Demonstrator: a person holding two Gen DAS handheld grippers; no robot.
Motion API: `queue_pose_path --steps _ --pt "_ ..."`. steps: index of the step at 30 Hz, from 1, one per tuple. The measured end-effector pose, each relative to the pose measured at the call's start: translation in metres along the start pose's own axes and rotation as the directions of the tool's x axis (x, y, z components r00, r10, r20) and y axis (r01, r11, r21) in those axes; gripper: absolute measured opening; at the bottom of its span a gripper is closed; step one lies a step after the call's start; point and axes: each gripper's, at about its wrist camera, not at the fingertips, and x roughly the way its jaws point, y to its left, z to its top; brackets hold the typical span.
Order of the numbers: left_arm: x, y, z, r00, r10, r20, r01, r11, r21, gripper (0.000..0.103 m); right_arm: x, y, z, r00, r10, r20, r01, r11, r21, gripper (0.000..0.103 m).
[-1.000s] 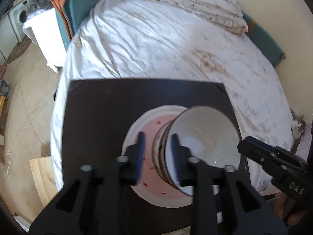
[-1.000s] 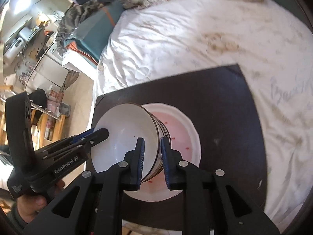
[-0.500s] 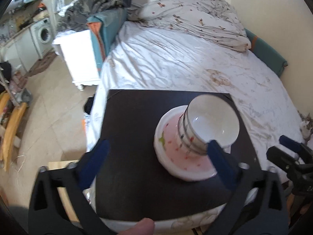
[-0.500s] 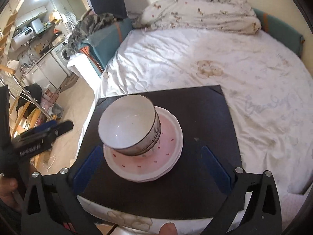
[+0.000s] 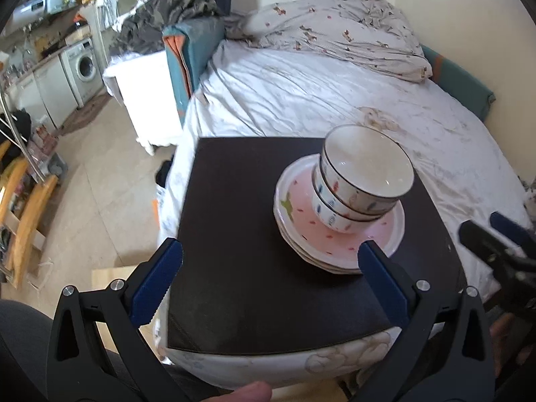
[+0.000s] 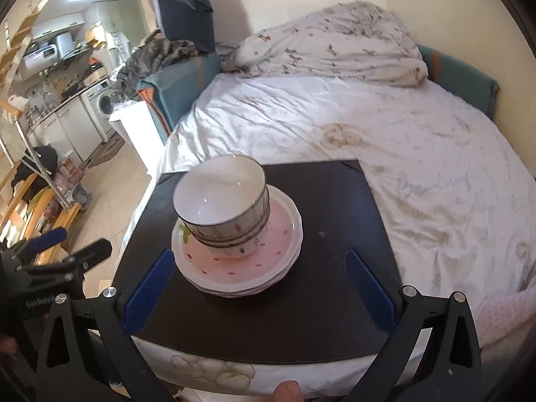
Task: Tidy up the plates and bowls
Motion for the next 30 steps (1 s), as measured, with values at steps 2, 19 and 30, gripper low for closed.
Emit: queue_pose_path --steps 2,19,30 --pt "0.006 0.001 -0.002 1.0 0.004 -0.007 -0.004 1.0 -0.007 0.103 0.006 0.001 -0.005 1.0 -0.016 -0.014 0.016 1.0 -0.007 0.103" --pt "0.027 -0.005 -0.008 0.996 -0.034 -0.083 0.033 0.999 -0.008 0.103 0.028 0.009 -0.01 0.996 -0.064 -0.059 0.061 0.997 -0.038 0.103" --pt "0.025 -0.004 -0.006 0.997 -0.032 -0.073 0.031 0.999 -0.017 0.103 0.027 0.012 -0.01 0.995 -0.081 -0.05 0.078 0.995 -0.056 0.103"
